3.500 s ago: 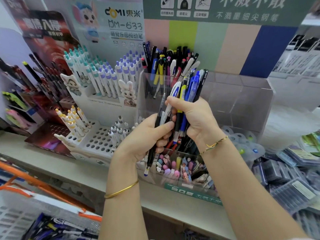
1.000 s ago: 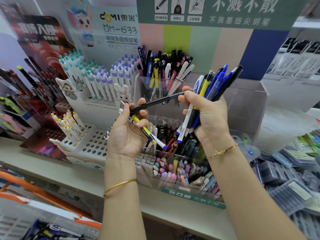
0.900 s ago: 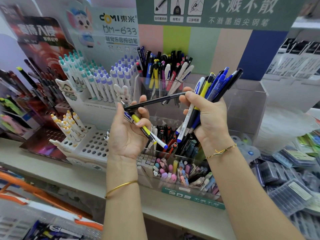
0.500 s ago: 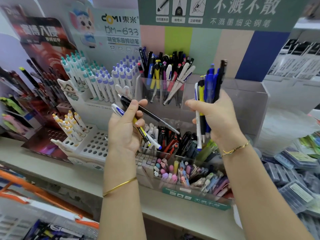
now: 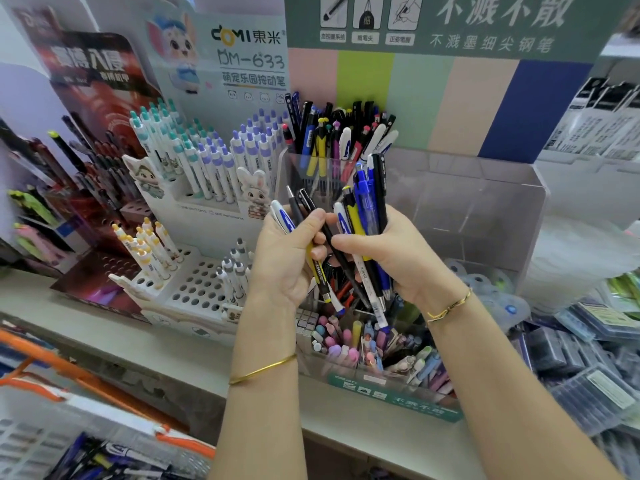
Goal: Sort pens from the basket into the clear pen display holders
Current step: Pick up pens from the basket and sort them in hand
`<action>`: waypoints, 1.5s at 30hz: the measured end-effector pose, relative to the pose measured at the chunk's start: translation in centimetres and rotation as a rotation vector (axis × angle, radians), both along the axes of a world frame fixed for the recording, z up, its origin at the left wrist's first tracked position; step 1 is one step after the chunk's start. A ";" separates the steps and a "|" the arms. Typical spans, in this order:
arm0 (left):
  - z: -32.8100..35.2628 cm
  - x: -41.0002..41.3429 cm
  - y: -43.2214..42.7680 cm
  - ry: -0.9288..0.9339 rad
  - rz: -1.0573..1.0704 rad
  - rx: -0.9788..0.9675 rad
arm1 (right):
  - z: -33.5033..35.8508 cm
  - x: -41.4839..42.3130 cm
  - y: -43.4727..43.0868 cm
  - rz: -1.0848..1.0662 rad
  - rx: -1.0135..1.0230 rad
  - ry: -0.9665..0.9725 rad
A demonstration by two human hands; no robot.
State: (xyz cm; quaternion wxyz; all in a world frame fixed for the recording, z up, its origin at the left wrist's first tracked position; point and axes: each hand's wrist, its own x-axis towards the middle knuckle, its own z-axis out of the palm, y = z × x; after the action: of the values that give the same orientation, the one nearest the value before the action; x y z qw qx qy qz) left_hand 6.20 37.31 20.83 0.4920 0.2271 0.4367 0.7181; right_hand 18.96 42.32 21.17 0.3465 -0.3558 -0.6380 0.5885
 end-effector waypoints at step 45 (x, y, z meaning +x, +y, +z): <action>-0.6 -0.4 0.3 1.102 0.320 0.014 | 0.9 0.7 0.7 0.095 -0.393 0.102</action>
State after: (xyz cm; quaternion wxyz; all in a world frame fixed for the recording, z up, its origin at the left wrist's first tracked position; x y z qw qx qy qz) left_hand 5.84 37.59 20.26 0.0753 0.5023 0.6527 0.5621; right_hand 19.63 43.06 22.12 0.2740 -0.3559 -0.5085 0.7346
